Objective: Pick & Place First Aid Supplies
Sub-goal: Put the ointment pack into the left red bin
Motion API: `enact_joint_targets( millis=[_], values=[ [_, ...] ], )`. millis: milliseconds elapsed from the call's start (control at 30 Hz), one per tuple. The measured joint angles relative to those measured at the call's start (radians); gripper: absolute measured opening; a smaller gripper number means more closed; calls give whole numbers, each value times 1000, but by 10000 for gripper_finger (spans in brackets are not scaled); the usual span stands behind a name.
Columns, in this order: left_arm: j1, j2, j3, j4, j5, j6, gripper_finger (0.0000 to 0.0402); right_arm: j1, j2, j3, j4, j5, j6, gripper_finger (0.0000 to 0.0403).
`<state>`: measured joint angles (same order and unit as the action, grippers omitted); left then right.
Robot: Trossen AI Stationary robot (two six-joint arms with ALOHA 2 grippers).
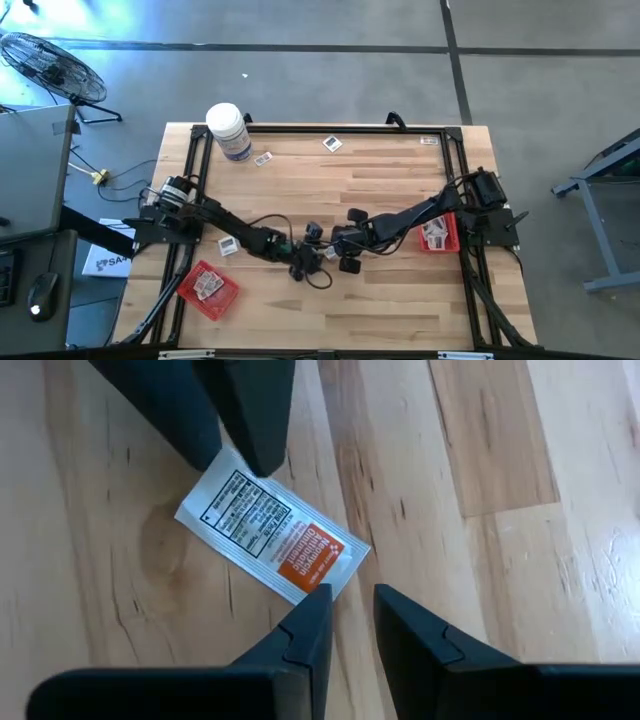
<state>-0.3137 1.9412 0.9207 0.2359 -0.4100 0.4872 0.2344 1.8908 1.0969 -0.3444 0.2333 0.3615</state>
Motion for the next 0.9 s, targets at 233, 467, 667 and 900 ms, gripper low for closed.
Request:
enact_joint_targets(
  millis=[233, 467, 667, 900],
  values=[
    [20, 32, 0, 4, 59, 89, 93, 0, 0, 1, 19, 0, -3, 71],
    [69, 37, -2, 14, 125, 44, 18, 0, 0, 2, 20, -4, -3, 71],
    [71, 38, -3, 29, 112, 24, 4, 0, 0, 2, 19, -4, -15, 71],
    [17, -17, -8, 37, -8, -45, 1, 25, -68, 2, -109, 27, -12, 64]
  ],
)
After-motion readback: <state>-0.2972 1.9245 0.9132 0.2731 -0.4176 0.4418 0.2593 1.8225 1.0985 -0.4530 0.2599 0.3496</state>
